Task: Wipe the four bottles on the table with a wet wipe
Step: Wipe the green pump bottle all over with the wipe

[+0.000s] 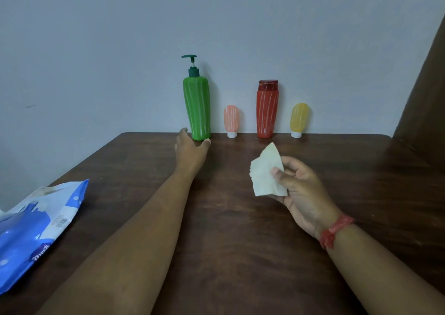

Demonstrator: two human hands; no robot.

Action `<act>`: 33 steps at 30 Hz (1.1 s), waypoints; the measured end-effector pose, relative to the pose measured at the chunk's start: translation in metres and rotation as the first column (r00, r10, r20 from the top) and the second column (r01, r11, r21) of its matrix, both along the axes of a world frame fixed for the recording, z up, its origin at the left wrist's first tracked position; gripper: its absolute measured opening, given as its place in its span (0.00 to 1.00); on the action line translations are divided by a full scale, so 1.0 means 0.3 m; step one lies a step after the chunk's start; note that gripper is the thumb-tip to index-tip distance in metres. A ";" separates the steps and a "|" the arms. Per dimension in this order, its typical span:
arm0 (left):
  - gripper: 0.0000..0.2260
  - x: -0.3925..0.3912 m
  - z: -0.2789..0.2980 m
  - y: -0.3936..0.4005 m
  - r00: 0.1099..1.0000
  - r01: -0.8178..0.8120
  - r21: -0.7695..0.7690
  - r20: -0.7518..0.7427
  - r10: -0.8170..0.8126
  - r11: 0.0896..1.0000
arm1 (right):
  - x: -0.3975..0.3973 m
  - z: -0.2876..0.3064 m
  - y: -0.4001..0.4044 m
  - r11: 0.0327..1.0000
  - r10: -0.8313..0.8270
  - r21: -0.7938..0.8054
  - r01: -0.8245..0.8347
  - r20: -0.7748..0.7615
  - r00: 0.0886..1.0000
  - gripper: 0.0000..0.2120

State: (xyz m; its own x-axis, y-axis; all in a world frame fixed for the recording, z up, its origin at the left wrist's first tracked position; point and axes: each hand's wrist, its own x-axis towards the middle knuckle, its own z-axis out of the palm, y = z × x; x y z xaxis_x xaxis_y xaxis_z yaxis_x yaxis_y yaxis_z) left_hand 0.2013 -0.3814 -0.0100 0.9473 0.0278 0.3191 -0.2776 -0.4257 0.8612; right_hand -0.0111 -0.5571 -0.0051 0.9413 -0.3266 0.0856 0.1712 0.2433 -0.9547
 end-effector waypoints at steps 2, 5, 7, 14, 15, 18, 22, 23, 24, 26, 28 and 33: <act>0.39 0.069 0.009 -0.008 0.999 -0.033 0.001 0.001 0.033 0.999 | 0.014 -0.006 -0.007 1.000 0.002 0.027 -0.003 0.023 1.000 0.12; 0.44 0.174 0.010 -0.019 0.999 -0.044 -0.022 -0.021 0.044 0.999 | 0.037 -0.013 -0.018 0.998 0.017 0.055 -0.020 0.055 0.998 0.14; 0.45 0.227 0.009 -0.030 0.999 -0.028 -0.013 -0.027 0.028 1.000 | 0.052 -0.017 -0.023 0.998 0.028 0.050 -0.032 0.064 0.998 0.15; 0.43 0.323 0.004 -0.053 0.997 0.051 0.002 -0.057 -0.051 0.999 | 0.081 -0.025 -0.023 0.997 0.074 0.013 -0.075 0.084 0.994 0.15; 0.41 0.333 0.003 -0.054 0.997 0.055 0.015 -0.063 -0.054 0.998 | 0.081 -0.026 -0.023 0.997 0.076 0.014 -0.077 0.084 0.994 0.15; 0.32 0.333 0.013 -0.064 0.996 0.041 0.114 -0.088 -0.030 0.993 | 0.079 -0.025 -0.025 0.996 0.085 0.020 -0.088 0.087 0.993 0.15; 0.28 0.309 0.022 -0.059 0.995 0.046 0.132 -0.098 -0.033 0.990 | 0.083 -0.025 -0.026 0.996 0.077 0.027 -0.080 0.084 0.993 0.16; 0.28 0.295 0.023 -0.056 0.994 0.060 0.126 -0.099 -0.048 0.990 | 0.084 -0.025 -0.027 0.997 0.072 0.027 -0.074 0.085 0.994 0.16; 0.28 0.274 0.023 -0.055 0.992 0.082 0.120 -0.104 -0.070 0.989 | 0.084 -0.025 -0.028 0.997 0.066 0.024 -0.068 0.086 0.994 0.16; 0.28 0.211 0.024 -0.051 0.987 0.130 0.097 -0.107 -0.119 0.987 | 0.083 -0.025 -0.027 0.998 0.056 0.027 -0.058 0.078 0.995 0.16; 0.27 0.133 0.025 -0.045 0.982 0.165 0.072 -0.105 -0.157 0.984 | 0.079 -0.020 -0.024 0.998 0.051 0.025 -0.053 0.084 0.995 0.15; 0.32 -0.097 0.020 -0.006 0.956 0.283 0.003 -0.076 -0.282 0.959 | 0.057 -0.002 -0.004 1.000 0.006 0.011 -0.007 0.090 0.996 0.13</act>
